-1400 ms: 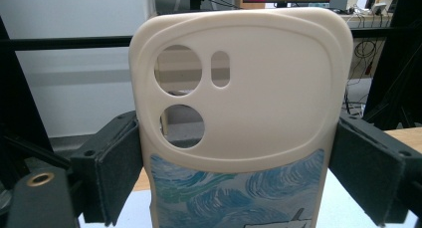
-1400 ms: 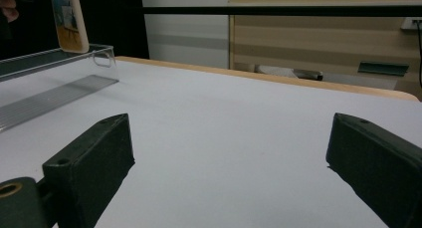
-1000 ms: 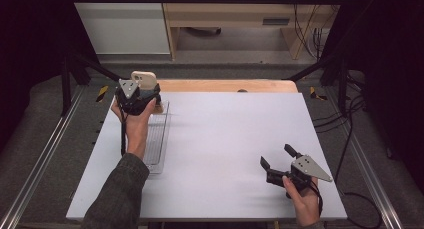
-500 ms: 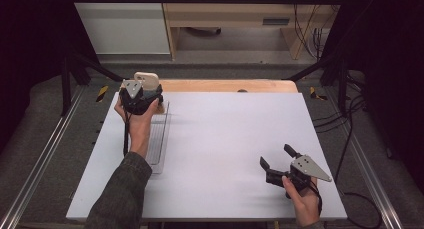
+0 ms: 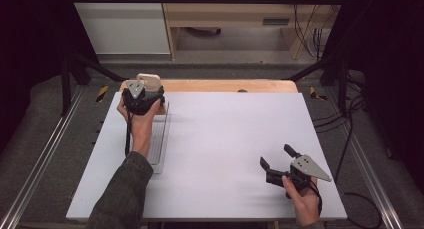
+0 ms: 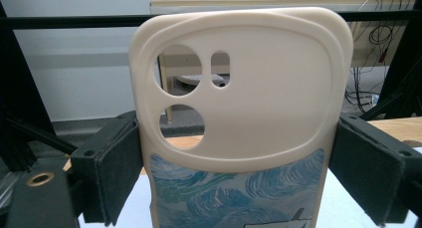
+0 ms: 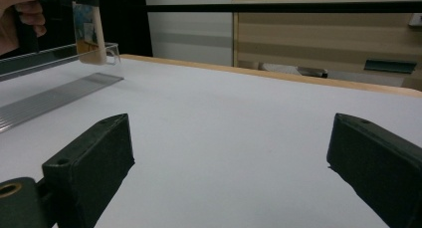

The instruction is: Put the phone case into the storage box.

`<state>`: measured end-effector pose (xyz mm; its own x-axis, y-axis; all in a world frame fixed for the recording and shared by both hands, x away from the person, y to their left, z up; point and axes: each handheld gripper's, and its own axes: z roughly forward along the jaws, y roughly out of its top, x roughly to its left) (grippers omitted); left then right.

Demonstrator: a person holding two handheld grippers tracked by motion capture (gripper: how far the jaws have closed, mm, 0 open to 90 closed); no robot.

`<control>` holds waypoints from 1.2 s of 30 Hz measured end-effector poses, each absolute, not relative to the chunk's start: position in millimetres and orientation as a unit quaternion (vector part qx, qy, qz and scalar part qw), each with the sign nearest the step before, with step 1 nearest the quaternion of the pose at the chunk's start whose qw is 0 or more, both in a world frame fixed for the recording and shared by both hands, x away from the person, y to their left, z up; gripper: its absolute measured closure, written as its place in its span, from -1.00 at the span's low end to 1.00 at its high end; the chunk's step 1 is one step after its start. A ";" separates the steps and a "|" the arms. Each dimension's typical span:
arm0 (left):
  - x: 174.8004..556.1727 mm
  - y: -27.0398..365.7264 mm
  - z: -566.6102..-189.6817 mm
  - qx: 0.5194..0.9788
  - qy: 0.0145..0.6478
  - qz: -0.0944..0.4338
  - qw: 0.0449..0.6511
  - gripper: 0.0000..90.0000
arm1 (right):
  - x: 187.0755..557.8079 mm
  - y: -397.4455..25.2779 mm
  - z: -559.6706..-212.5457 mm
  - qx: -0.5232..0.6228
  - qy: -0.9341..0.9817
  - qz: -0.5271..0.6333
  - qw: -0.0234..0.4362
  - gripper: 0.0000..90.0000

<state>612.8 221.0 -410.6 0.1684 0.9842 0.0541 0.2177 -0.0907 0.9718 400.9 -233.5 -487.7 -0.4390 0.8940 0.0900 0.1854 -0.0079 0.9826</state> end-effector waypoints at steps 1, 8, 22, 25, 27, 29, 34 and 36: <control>613.1 221.2 -411.2 0.611 0.493 0.415 0.459 -0.75 | 400.9 -233.5 -487.8 0.428 0.631 0.567 0.312 -0.91; 615.3 221.9 -413.9 0.611 0.495 0.413 0.458 -0.75 | 400.9 -234.1 -487.8 0.429 0.630 0.567 0.312 -0.91; 617.8 221.3 -417.5 0.614 0.495 0.412 0.456 -0.75 | 401.5 -233.5 -488.6 0.429 0.632 0.565 0.311 -0.91; 618.1 221.2 -417.7 0.613 0.496 0.412 0.457 -0.75 | 401.4 -233.5 -488.6 0.429 0.632 0.565 0.311 -0.91; 618.3 221.3 -418.2 0.614 0.496 0.411 0.456 -0.75 | 401.4 -233.7 -488.7 0.430 0.632 0.565 0.311 -0.91; 618.5 221.7 -418.4 0.614 0.497 0.412 0.455 -0.75 | 401.4 -233.6 -488.7 0.430 0.632 0.565 0.311 -0.91; 618.8 221.0 -419.1 0.615 0.496 0.411 0.455 -0.75 | 401.5 -233.6 -488.9 0.430 0.632 0.565 0.310 -0.90; 619.1 220.7 -419.6 0.616 0.495 0.410 0.455 -0.75 | 401.6 -233.8 -489.0 0.430 0.632 0.565 0.311 -0.91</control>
